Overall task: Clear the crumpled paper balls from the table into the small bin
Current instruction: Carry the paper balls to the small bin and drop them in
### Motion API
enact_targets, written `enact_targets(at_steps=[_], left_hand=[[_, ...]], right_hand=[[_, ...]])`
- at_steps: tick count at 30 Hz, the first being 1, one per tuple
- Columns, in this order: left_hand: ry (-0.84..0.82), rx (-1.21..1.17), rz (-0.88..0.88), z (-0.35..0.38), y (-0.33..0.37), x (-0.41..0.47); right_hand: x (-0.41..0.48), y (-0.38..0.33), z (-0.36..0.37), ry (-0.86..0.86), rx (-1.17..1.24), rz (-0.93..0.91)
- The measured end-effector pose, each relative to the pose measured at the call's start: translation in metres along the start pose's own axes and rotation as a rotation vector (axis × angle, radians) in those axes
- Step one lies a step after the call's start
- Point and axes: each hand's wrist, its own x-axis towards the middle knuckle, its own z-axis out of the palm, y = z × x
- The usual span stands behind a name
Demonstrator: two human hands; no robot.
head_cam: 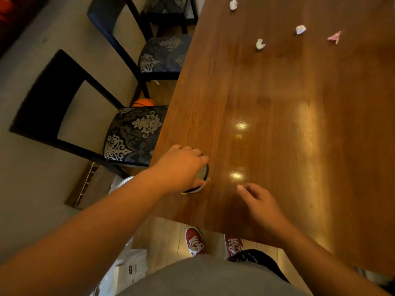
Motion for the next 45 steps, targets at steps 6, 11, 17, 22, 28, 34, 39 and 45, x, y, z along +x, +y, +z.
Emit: enact_targets(at_steps=[6,11,17,22,28,34,39,45], left_hand=[[0.309,-0.212,-0.028,-0.005,0.006,-0.028],[0.363,-0.548,-0.083,0.042,0.028,-0.087],[-0.260,-0.845,-0.265,0.156,0.024,-0.121],[-0.473,-0.898,-0.371,0.226,0.006,-0.120],[-0.598,-0.773,-0.312,0.254,0.006,-0.106],[-0.691,-0.580,-0.208,0.249,0.048,-0.072],[-0.681,-0.558,-0.114,0.236,0.141,-0.048],[-0.713,-0.567,0.034,0.206,0.312,-0.045]], right_hand=[[0.000,0.001,-0.004,-0.007,0.011,0.003],[-0.001,0.014,0.007,-0.034,-0.024,0.049],[-0.033,0.047,0.042,-0.012,0.006,0.206],[-0.078,0.100,0.078,0.019,-0.030,0.372],[-0.157,0.182,0.083,0.211,0.027,0.692],[-0.258,0.247,0.079,0.422,0.258,0.870],[-0.338,0.296,0.089,0.565,0.443,0.917],[-0.443,0.379,0.100,0.671,0.559,0.982]])
